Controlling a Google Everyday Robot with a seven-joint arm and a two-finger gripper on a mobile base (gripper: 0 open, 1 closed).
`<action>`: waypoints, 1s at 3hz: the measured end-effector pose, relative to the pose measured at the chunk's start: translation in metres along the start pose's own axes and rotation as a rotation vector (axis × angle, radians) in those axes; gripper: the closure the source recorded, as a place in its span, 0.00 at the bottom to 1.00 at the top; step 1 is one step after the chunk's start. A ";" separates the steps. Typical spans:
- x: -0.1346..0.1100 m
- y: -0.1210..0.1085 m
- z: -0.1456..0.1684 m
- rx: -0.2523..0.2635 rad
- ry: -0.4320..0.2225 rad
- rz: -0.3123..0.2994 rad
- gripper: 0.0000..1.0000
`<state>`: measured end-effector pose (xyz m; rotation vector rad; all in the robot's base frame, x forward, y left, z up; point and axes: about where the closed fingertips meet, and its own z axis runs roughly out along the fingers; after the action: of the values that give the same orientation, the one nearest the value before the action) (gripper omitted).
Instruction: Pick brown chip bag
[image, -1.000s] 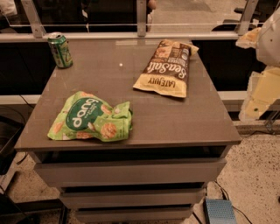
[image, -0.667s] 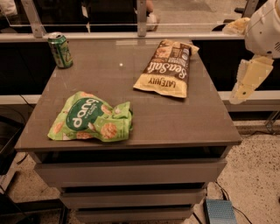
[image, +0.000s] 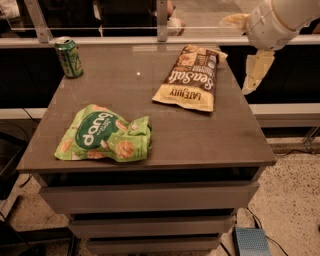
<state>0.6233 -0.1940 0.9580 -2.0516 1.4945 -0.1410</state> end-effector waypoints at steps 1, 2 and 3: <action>0.000 -0.007 0.003 0.010 -0.006 -0.037 0.00; 0.000 -0.007 0.003 0.009 -0.007 -0.035 0.00; 0.000 -0.007 0.014 -0.037 0.019 -0.134 0.00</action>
Offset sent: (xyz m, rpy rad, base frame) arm 0.0080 0.0020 0.0019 -0.0079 -0.0265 0.0351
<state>0.6349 -0.1877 0.9503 -2.1855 1.3801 -0.1877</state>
